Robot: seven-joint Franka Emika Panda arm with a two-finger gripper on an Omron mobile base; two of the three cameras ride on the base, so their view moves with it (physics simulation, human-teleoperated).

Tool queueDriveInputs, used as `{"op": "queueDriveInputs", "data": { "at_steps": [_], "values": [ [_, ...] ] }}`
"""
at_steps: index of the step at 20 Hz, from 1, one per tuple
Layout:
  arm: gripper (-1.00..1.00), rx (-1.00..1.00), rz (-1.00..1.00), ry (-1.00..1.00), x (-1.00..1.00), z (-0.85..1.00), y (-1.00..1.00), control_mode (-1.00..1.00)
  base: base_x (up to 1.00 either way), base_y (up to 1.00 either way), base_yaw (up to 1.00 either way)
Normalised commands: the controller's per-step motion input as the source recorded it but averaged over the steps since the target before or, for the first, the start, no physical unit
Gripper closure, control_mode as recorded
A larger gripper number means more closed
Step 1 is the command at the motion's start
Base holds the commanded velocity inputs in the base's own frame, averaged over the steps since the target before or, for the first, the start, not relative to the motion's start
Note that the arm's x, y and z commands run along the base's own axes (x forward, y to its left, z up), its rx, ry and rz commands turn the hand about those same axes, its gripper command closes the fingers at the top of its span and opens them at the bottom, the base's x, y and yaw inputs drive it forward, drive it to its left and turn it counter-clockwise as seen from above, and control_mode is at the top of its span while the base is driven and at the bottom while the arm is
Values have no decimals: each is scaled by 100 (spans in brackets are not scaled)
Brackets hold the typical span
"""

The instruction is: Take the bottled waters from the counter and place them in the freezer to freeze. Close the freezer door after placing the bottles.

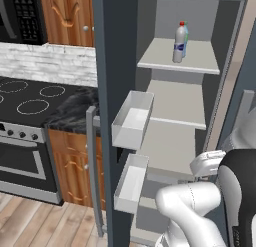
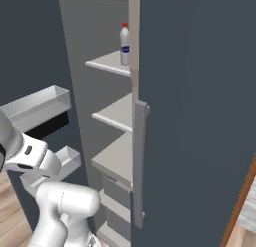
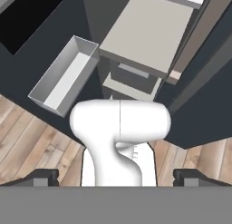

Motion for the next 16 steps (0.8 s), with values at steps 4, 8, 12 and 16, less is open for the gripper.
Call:
{"op": "queueDriveInputs", "data": {
  "at_steps": [4, 8, 12, 16],
  "values": [
    [-100, 0, 0, 0, 0, 0, 0, 100, -39, 4, -10],
    [-100, 0, 0, 0, 0, 0, 0, 100, -49, 9, -10],
    [-100, 0, 0, 0, 0, 0, 0, 100, -54, 29, -10],
    [-100, 0, 0, 0, 0, 0, 0, 100, -49, 32, -13]
  ]
}}
